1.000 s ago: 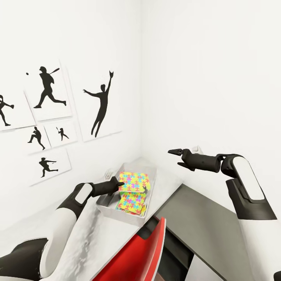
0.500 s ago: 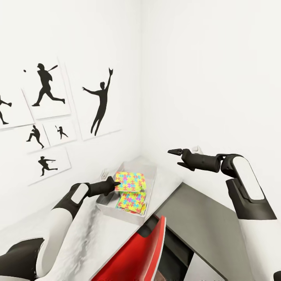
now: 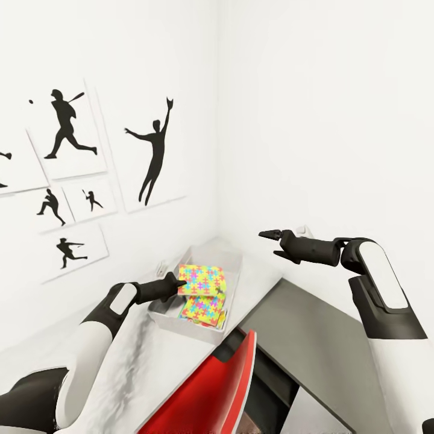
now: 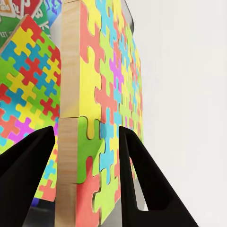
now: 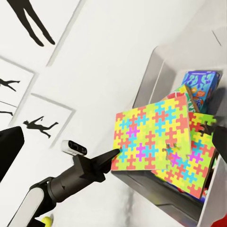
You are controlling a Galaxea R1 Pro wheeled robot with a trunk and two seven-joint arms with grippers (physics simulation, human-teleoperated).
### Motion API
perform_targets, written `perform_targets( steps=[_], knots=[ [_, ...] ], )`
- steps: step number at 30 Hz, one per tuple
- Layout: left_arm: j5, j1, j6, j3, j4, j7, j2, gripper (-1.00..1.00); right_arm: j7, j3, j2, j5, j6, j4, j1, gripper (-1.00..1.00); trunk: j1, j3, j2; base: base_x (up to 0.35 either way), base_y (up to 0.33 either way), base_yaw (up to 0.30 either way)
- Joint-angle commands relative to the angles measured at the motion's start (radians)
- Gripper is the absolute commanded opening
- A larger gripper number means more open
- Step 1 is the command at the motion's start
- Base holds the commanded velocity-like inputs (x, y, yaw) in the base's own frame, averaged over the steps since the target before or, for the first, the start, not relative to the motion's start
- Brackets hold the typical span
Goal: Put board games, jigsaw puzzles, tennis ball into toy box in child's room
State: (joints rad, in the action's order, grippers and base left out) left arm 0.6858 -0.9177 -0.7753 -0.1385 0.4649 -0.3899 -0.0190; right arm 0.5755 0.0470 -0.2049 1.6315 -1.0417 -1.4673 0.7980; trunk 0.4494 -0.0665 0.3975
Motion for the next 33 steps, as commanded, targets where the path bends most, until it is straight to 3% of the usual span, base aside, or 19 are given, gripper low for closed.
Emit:
perform_targets(
  steps=[1,10,11,33],
  knots=[
    [-0.002,-0.001,-0.007,-0.006,0.0,-0.003,0.001,-1.0,0.01,0.001,-0.001,0.01,0.0,-0.001,0.001,1.0,0.001,-0.004,0.003,0.0,0.0,0.0],
    [-0.003,-0.001,-0.006,-0.005,0.0,-0.004,0.001,-1.0,0.01,0.002,-0.001,0.01,0.002,-0.001,0.001,1.0,0.001,-0.01,0.003,0.0,0.0,0.0],
    [-0.003,-0.001,-0.006,-0.005,0.0,-0.004,0.001,1.0,0.01,0.002,-0.001,0.01,0.002,-0.001,0.001,1.0,0.001,-0.01,0.003,0.0,0.0,0.0],
    [-0.005,-0.001,-0.008,-0.006,0.0,-0.007,-0.001,1.0,0.009,0.004,-0.001,0.008,0.0,-0.001,0.0,1.0,0.001,-0.01,0.003,0.0,0.0,0.0]
  ],
)
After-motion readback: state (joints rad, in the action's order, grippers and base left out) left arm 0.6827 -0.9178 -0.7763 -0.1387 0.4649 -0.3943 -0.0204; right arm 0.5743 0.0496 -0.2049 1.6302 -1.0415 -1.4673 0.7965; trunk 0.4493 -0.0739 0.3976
